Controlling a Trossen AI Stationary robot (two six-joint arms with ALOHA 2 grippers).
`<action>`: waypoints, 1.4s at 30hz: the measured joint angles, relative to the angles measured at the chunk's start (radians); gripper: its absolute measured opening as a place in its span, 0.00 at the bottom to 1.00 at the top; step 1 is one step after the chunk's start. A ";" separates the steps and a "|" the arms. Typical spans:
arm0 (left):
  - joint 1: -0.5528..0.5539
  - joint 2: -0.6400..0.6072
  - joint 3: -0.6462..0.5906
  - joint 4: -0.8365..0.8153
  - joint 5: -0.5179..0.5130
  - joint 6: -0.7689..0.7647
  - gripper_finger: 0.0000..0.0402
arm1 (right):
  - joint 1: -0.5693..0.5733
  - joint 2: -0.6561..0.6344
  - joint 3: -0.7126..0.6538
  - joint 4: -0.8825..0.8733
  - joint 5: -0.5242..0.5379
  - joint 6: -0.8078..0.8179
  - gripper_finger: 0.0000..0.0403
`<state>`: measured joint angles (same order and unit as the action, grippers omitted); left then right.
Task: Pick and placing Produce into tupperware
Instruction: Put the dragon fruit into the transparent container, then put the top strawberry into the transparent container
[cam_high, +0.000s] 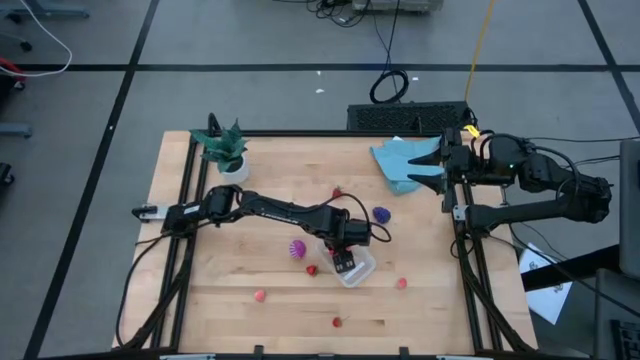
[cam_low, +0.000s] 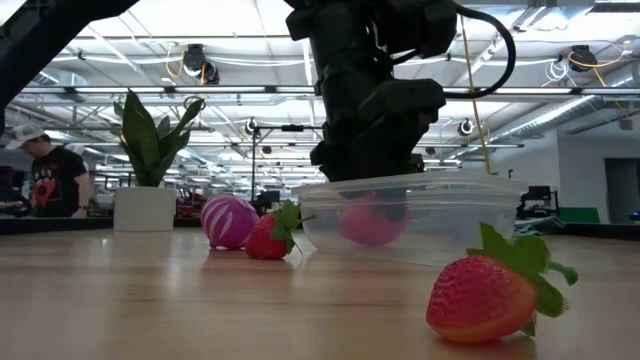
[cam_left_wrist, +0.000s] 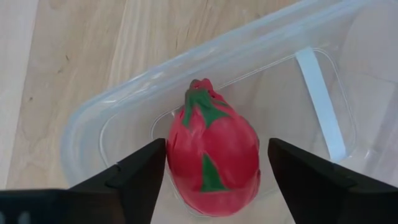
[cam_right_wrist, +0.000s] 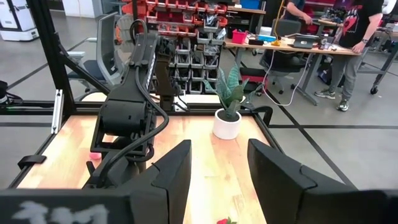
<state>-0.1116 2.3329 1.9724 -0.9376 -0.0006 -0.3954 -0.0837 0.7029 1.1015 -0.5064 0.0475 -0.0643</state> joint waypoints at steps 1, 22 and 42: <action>0.000 0.000 0.000 0.000 0.000 0.000 0.73 | 0.000 0.000 0.000 0.000 0.000 0.000 0.37; 0.016 -0.084 0.346 -0.460 -0.273 0.084 0.74 | 0.000 -0.001 0.000 -0.007 -0.001 0.029 0.37; 0.360 -0.074 0.058 -0.124 -0.063 0.173 0.74 | 0.000 -0.001 0.000 -0.055 0.000 0.011 0.37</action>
<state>0.2482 2.2592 2.0300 -1.0612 -0.0638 -0.2227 -0.0834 0.7021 1.1019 -0.5611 0.0471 -0.0529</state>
